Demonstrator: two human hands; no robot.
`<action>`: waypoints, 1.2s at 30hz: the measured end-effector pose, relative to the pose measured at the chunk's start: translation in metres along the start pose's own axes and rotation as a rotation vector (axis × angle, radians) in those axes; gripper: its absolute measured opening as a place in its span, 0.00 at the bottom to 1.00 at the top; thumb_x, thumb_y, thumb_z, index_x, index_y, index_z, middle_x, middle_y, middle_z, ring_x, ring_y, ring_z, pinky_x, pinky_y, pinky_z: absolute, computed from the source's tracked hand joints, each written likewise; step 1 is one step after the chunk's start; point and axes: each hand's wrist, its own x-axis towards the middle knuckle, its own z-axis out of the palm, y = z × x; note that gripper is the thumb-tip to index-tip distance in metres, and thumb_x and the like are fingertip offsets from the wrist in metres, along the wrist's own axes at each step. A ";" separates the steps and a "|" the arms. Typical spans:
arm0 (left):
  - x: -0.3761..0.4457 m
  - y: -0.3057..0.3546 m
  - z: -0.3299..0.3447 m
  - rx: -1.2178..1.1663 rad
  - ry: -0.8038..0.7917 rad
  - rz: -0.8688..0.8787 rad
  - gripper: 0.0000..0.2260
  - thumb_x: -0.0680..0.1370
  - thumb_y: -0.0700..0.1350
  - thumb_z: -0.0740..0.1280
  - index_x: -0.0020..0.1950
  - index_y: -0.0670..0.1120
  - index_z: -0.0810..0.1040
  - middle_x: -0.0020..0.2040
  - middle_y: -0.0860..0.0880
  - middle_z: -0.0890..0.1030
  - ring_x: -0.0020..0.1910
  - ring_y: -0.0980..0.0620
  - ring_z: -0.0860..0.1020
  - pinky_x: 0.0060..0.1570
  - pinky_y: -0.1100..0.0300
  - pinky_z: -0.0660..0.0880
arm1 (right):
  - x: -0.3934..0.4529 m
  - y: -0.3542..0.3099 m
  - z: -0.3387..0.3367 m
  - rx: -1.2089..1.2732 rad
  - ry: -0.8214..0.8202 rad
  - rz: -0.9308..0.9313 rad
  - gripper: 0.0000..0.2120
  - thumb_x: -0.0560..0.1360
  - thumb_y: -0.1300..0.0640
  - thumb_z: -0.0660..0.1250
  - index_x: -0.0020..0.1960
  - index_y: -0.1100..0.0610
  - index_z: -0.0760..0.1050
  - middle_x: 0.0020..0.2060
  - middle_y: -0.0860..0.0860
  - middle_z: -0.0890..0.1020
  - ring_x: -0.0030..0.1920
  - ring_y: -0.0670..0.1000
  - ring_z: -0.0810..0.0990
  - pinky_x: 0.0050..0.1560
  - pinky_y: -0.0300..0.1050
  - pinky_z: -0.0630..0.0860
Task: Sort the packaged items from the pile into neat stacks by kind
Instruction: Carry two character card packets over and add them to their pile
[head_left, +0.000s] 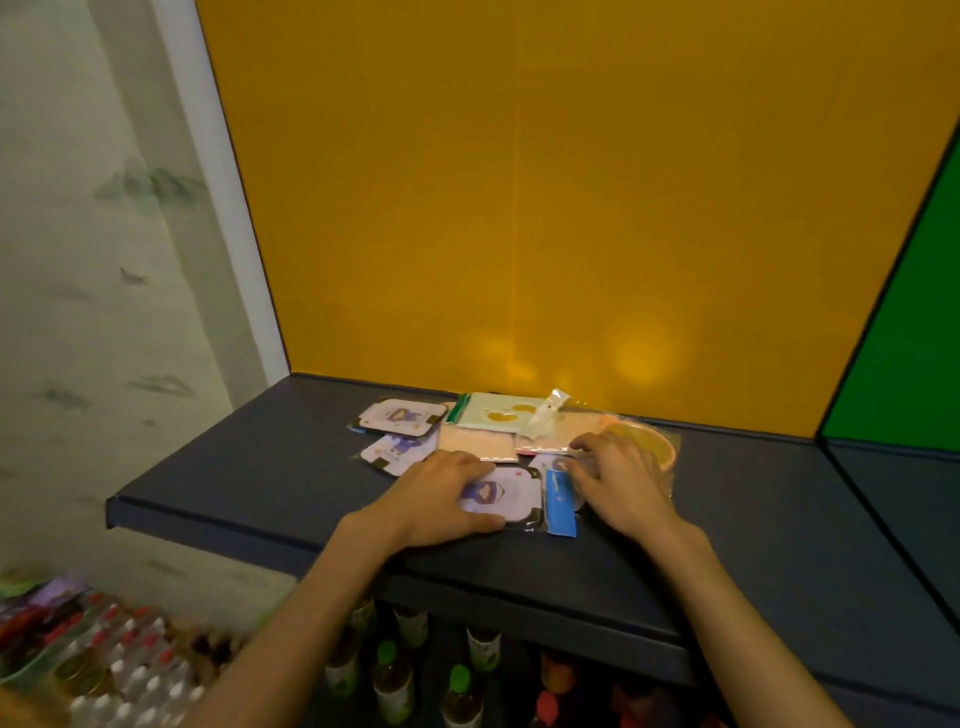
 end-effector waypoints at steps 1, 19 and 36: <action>0.004 -0.002 0.000 0.010 -0.018 0.016 0.38 0.72 0.70 0.65 0.77 0.54 0.64 0.74 0.52 0.68 0.70 0.51 0.66 0.69 0.53 0.66 | -0.001 -0.001 0.000 -0.005 0.010 0.015 0.16 0.77 0.43 0.64 0.59 0.50 0.79 0.53 0.50 0.83 0.54 0.53 0.79 0.53 0.51 0.75; 0.014 -0.054 -0.023 -0.298 -0.125 0.151 0.30 0.69 0.64 0.74 0.65 0.56 0.67 0.61 0.53 0.73 0.59 0.52 0.73 0.58 0.52 0.74 | -0.021 -0.032 0.005 -0.086 0.139 0.222 0.12 0.78 0.46 0.62 0.54 0.49 0.80 0.49 0.52 0.83 0.49 0.55 0.80 0.46 0.49 0.75; -0.066 -0.200 -0.065 -1.399 0.217 -0.520 0.09 0.82 0.43 0.62 0.62 0.49 0.72 0.56 0.42 0.82 0.51 0.40 0.83 0.37 0.43 0.83 | 0.049 -0.147 0.070 -0.079 -0.024 -0.009 0.17 0.80 0.46 0.58 0.64 0.50 0.75 0.61 0.52 0.77 0.61 0.56 0.73 0.56 0.52 0.72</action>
